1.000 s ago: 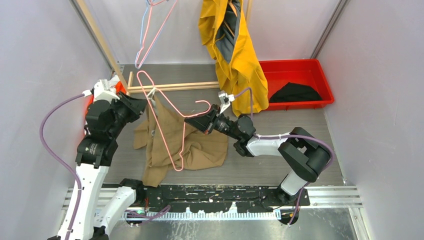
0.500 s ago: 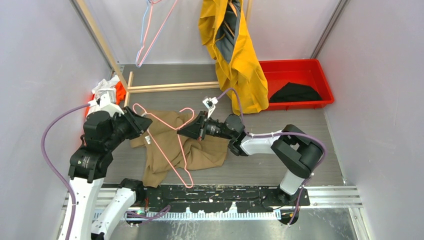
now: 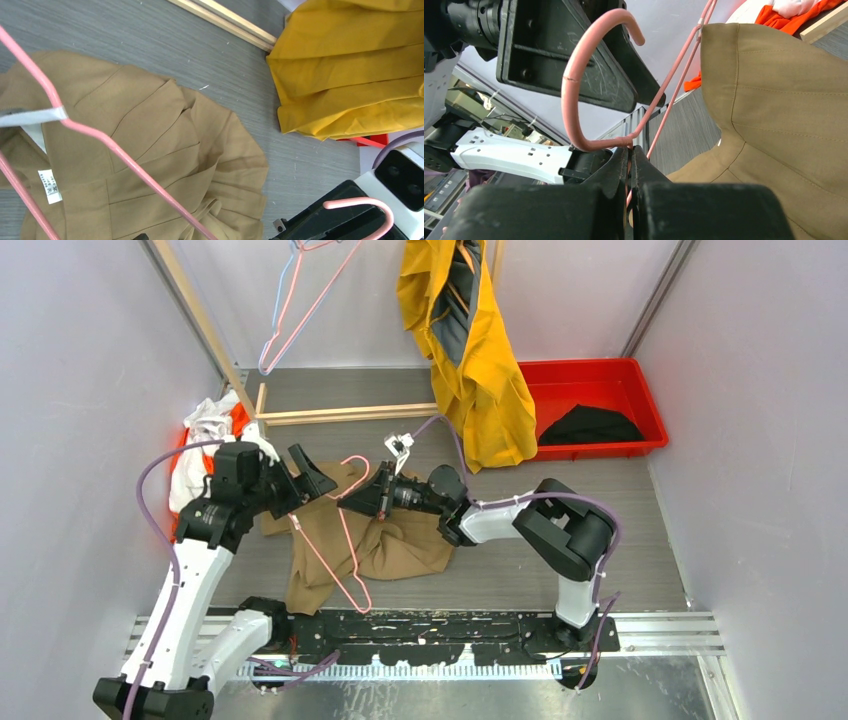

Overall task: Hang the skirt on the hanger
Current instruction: Hang the skirt on the hanger.

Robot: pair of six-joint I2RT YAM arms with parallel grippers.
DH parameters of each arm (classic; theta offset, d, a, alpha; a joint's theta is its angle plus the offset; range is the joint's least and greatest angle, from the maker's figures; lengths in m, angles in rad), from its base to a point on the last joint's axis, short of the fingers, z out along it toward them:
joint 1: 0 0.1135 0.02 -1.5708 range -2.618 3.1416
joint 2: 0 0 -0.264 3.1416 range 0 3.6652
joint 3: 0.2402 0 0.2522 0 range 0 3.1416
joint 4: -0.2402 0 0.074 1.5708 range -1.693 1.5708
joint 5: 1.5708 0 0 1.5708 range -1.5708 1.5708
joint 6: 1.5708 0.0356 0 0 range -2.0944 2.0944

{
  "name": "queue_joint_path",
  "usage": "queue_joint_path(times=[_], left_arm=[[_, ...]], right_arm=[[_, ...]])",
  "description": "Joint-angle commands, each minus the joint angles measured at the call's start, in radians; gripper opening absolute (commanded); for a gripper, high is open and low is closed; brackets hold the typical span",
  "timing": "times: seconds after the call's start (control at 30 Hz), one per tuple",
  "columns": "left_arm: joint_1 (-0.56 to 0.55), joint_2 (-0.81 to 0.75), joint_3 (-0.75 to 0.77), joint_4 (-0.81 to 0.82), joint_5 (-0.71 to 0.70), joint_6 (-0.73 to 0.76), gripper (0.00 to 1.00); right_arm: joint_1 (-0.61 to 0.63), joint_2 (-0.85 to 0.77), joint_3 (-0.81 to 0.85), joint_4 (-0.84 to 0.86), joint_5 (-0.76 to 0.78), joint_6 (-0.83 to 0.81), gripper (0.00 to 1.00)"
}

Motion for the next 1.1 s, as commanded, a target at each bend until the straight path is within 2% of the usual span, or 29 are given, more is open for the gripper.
queue_joint_path(times=[0.0,0.07,0.1,0.27,0.33,0.4,0.9,0.93,1.0,1.07], left_arm=[[-0.001,-0.001,-0.028,0.082,-0.025,-0.025,0.83],[0.000,0.008,-0.047,0.111,-0.032,-0.032,0.79],[0.000,0.015,-0.055,0.134,-0.026,-0.035,0.73],[0.000,0.093,-0.053,0.199,-0.011,-0.033,0.23],[0.000,0.124,-0.038,0.205,-0.005,-0.027,0.16],[0.000,0.137,-0.030,0.210,-0.002,-0.021,0.02],[0.010,0.135,-0.053,0.233,-0.010,-0.006,0.00],[0.012,0.138,-0.056,0.238,-0.010,-0.008,0.00],[0.020,0.146,-0.056,0.249,-0.009,-0.012,0.00],[0.028,0.156,-0.047,0.248,0.003,-0.012,0.00]], right_arm=[[0.007,0.003,0.053,0.088,0.016,-0.018,0.01],[0.008,0.014,0.072,0.077,0.008,-0.016,0.01],[0.008,0.020,0.084,0.072,0.000,-0.014,0.01],[0.008,0.043,0.129,0.039,-0.034,-0.005,0.01],[0.007,0.045,0.145,0.014,-0.048,-0.005,0.01],[0.007,0.045,0.157,-0.004,-0.064,0.000,0.01],[-0.015,0.056,0.161,0.019,-0.098,0.064,0.02],[-0.019,0.058,0.164,0.020,-0.108,0.086,0.03],[-0.034,0.060,0.169,0.026,-0.127,0.142,0.16],[-0.052,0.056,0.168,0.031,-0.145,0.209,0.18]])
